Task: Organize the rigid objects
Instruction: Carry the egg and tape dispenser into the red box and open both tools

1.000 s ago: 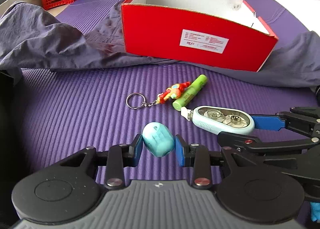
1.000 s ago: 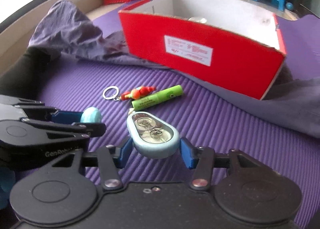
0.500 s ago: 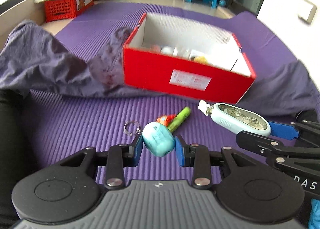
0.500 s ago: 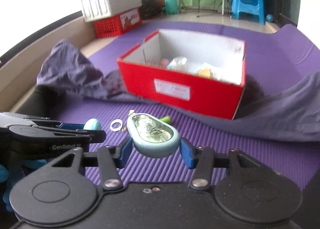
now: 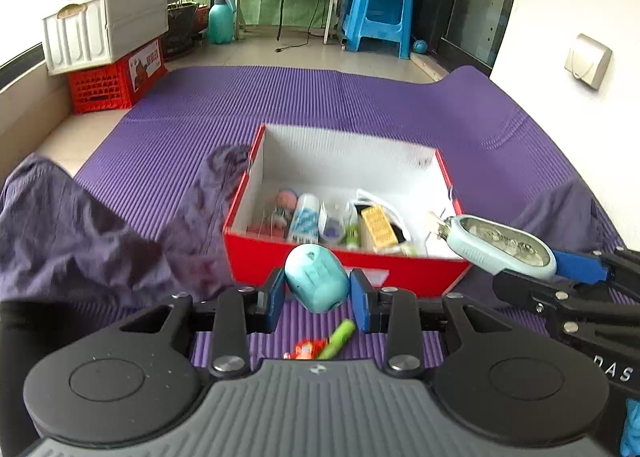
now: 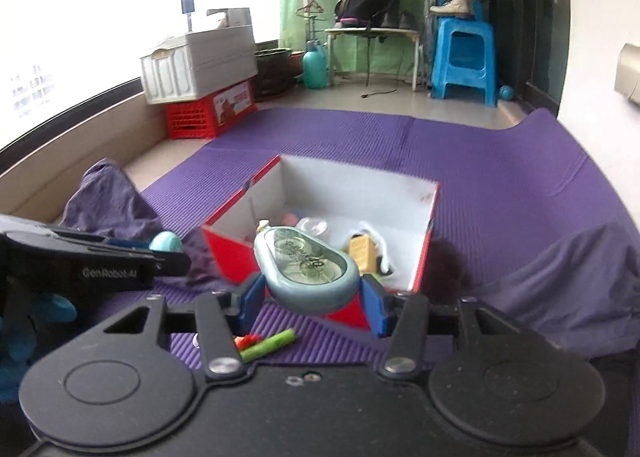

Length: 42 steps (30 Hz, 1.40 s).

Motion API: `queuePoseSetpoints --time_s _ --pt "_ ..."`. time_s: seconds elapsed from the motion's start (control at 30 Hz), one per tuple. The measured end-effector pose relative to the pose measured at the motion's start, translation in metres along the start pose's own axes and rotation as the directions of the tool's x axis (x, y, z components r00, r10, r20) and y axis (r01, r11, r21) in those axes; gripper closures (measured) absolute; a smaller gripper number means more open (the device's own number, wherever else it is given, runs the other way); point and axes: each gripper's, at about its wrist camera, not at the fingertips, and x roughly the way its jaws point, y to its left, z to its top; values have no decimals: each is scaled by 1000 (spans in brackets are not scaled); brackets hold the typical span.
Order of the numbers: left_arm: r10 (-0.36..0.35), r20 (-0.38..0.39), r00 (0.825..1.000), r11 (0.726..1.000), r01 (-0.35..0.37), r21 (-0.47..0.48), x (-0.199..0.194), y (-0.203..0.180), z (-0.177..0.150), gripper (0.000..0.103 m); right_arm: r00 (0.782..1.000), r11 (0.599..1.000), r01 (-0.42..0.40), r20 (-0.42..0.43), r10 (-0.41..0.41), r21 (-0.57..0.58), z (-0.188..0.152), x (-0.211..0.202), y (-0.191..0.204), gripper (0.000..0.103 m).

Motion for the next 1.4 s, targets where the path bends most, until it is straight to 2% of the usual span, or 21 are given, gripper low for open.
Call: queuePoseSetpoints --time_s 0.33,0.67,1.07,1.4 --pt "10 -33 999 998 -8 56 40 -1 49 69 997 997 75 -5 -75 26 28 35 -14 53" --pt "31 -104 994 996 -21 88 110 -2 81 69 990 991 133 -51 -131 31 44 96 -30 53" --pt "73 -199 977 992 -51 115 204 3 89 69 975 989 150 -169 -146 14 34 183 -41 53" --pt "90 -266 960 992 -63 108 249 10 83 69 965 989 144 -217 -144 -16 31 227 -38 53"
